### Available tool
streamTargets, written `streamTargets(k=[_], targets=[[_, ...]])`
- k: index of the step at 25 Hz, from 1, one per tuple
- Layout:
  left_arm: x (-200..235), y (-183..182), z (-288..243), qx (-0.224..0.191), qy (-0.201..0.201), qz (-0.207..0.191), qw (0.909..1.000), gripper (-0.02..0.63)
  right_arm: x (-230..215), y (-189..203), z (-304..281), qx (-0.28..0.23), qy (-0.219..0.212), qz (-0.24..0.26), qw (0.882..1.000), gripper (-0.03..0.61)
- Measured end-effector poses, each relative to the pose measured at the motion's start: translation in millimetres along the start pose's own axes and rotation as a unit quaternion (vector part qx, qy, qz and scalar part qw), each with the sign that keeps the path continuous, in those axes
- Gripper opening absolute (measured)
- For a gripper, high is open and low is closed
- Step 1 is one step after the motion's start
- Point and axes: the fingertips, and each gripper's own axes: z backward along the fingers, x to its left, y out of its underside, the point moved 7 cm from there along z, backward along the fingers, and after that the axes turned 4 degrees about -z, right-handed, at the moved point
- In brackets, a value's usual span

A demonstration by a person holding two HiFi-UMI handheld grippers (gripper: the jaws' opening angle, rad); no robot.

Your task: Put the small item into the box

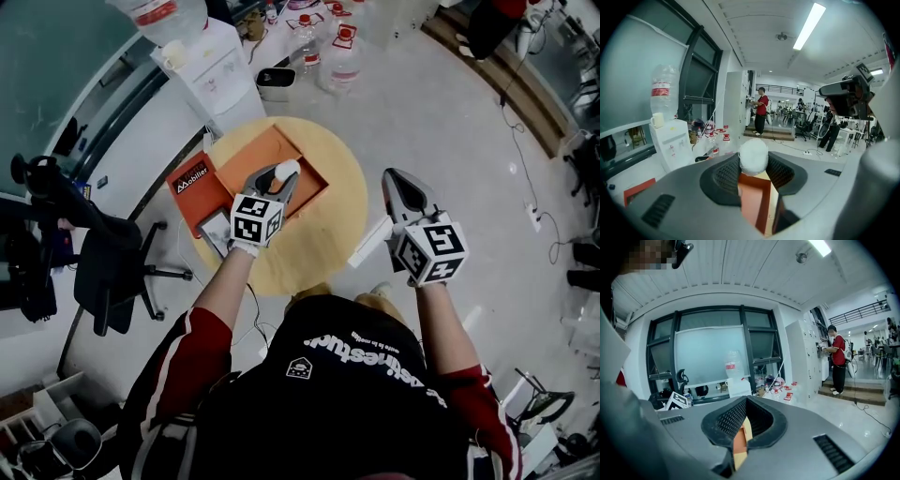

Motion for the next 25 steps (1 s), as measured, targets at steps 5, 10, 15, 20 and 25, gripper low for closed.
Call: streamTargets(k=[5,10,15,20,25], targets=[[0.5,12.8,-29.1,0.025,0.015,-0.01,0.9995,0.173,-8.1,9.4,0.9,0.014,0.011,-0.001,1.0,0.028],[1.3,36.9,-54.4,0.063,0.025,-0.018,0.9976,0.173,-14.8,14.9,10.0,0.022,0.023,-0.005,0.999,0.028],[-0.1,65.4,-69.9,0.099,0.027,-0.016,0.9946,0.173,-25.1,19.3,20.2,0.027,0.034,-0.012,0.999,0.028],[-1.2,85.3,-83.1,0.126,0.032,-0.012,0.9914,0.173,-30.9,30.5,22.5,0.042,0.037,-0.019,0.998,0.028],[-1.7,103.8,-98.6,0.165,0.049,-0.027,0.9847,0.173,-33.3,43.2,28.3,0.06,0.041,-0.023,0.997,0.028]])
